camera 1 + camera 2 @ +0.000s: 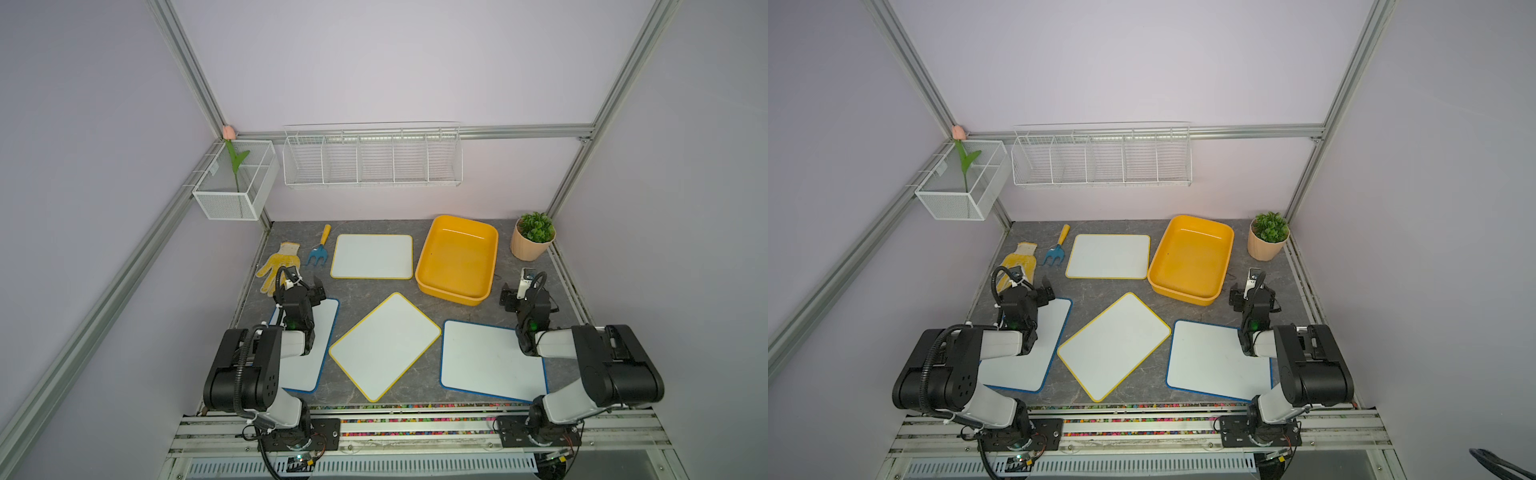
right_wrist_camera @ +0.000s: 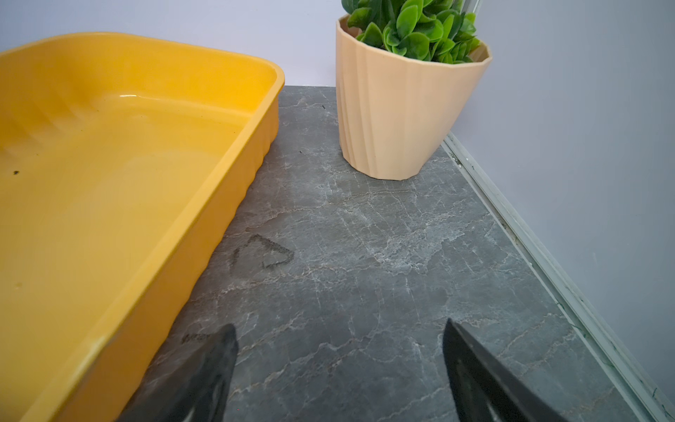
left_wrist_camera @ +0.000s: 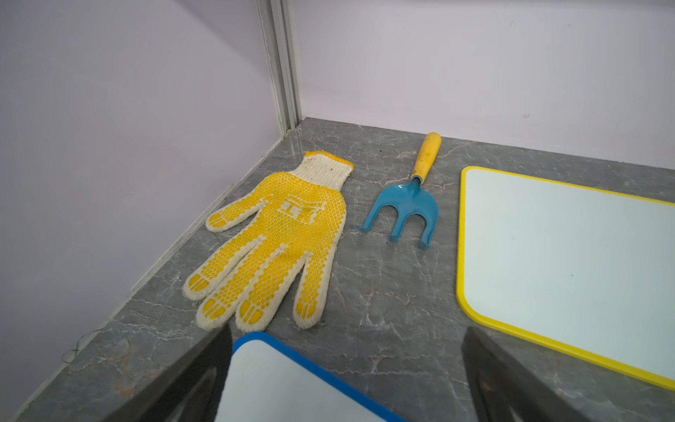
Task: Put the whiteboard into the storage box
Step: Adjust the whiteboard at the center of the board.
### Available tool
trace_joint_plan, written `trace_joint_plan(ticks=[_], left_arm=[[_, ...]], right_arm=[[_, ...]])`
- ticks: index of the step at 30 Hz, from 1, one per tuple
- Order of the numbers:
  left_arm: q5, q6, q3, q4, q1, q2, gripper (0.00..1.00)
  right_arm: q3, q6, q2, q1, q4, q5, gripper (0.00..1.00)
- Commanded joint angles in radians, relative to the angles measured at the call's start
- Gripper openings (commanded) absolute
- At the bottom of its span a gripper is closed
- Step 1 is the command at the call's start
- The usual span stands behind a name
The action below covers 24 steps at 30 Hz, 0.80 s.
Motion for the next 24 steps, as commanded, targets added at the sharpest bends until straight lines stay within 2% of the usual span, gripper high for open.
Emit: trace_joint_plan(ticks=[1,6,11,14,17,20,22,24], left_arm=[[-0.021,-0.007,0.023,-0.053,-0.006,-0.020,0.99],[-0.023,-0.004,0.019,-0.041,-0.008,-0.019,0.99],[-0.047,0.032,0.020,-0.057,-0.047,-0.037,0.99],[-0.064,0.031,0.030,-0.088,-0.052,-0.066,0.99],[-0.098,0.046,0.128,-0.289,-0.077,-0.107,1.00],[-0.174,0.043,0.197,-0.422,-0.121,-0.126,1.00],[-0.198,-0.004,0.234,-0.489,-0.137,-0.140,1.00],[-0.165,-0.051,0.270,-0.581,-0.147,-0.181,1.00]], right_arm=[[0.006,-0.008,-0.007,0.000,0.010,-0.012,0.89],[0.006,-0.007,-0.009,-0.001,0.010,-0.012,0.89],[0.003,-0.008,-0.020,0.001,0.020,0.006,0.89],[0.041,-0.005,-0.105,0.013,-0.131,0.047,0.89],[0.141,0.053,-0.201,0.013,-0.412,0.088,0.89],[0.222,0.167,-0.266,0.015,-0.613,0.152,0.89],[0.291,0.244,-0.300,0.020,-0.788,0.178,0.89],[0.317,0.298,-0.344,0.038,-0.881,0.241,0.89]])
